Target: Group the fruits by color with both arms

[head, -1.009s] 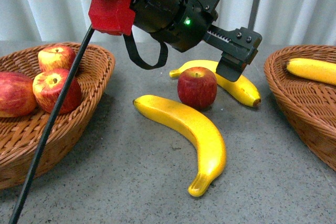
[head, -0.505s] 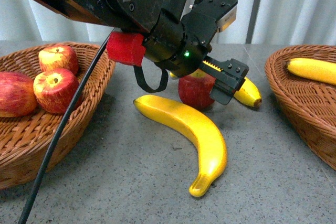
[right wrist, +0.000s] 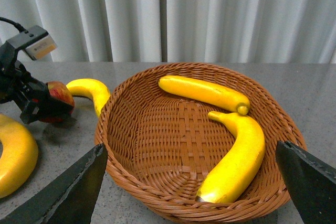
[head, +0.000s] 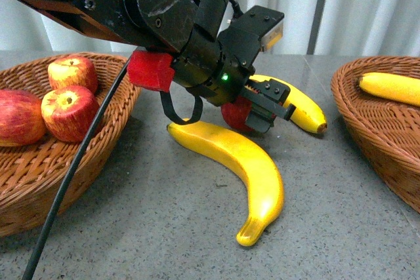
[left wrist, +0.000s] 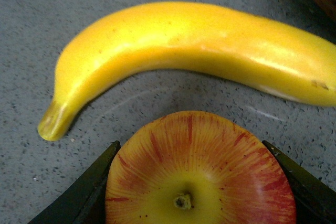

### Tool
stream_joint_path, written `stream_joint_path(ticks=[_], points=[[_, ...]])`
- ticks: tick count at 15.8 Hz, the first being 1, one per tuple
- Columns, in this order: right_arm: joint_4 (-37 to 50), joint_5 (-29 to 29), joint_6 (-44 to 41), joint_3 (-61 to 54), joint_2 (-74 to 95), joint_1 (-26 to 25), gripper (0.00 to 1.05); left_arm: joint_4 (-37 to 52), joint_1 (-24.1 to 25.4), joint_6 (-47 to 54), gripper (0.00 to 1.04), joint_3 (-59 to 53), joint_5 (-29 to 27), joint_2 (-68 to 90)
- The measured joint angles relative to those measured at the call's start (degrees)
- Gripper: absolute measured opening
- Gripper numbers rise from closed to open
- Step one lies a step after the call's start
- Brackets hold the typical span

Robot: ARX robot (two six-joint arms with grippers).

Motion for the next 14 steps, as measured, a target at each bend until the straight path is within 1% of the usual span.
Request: stream_joint_path(ticks=[1,2,3,6,7,8,10,12,14], points=[[0.00,0.02,0.00,0.00,0.00,0.00,0.98,0.94,0.28,-0.28,0.70,-0.76,-0.85,-1.18],[0.00,0.00,0.00,0.00,0.00,0.00,0.98,6.60,2.14,-4.31,0.70,-4.07,-6.23,-8.37],[0.00,0.02,0.00,0.00,0.00,0.00,0.98,8.46,2.84,-5.33,0.70,-5.01,-8.02,-10.38],[0.00,0.02,0.00,0.00,0.00,0.00,0.98,13.70,8.07,-11.45,0.70,-13.25,-17.05,-23.43],[0.00,0.02,0.00,0.00,0.00,0.00,0.98,13.84,9.20,-12.44,0.70,-15.23,-17.88,-25.51],[0.00,0.02,0.00,0.00,0.00,0.00,0.98,13.79,11.26,-14.71,0.70,-19.45,-19.26,-29.14],[0.00,0.02,0.00,0.00,0.00,0.00,0.98,13.33,14.64,-19.67,0.69,-30.05,-19.87,-37.18],[0.00,0.00,0.00,0.00,0.00,0.00,0.98,12.44,15.04,-23.65,0.69,-36.11,-17.68,-44.06],[0.00,0.00,0.00,0.00,0.00,0.00,0.98,13.29,15.02,-24.30,0.69,-39.30,-17.97,-46.27]])
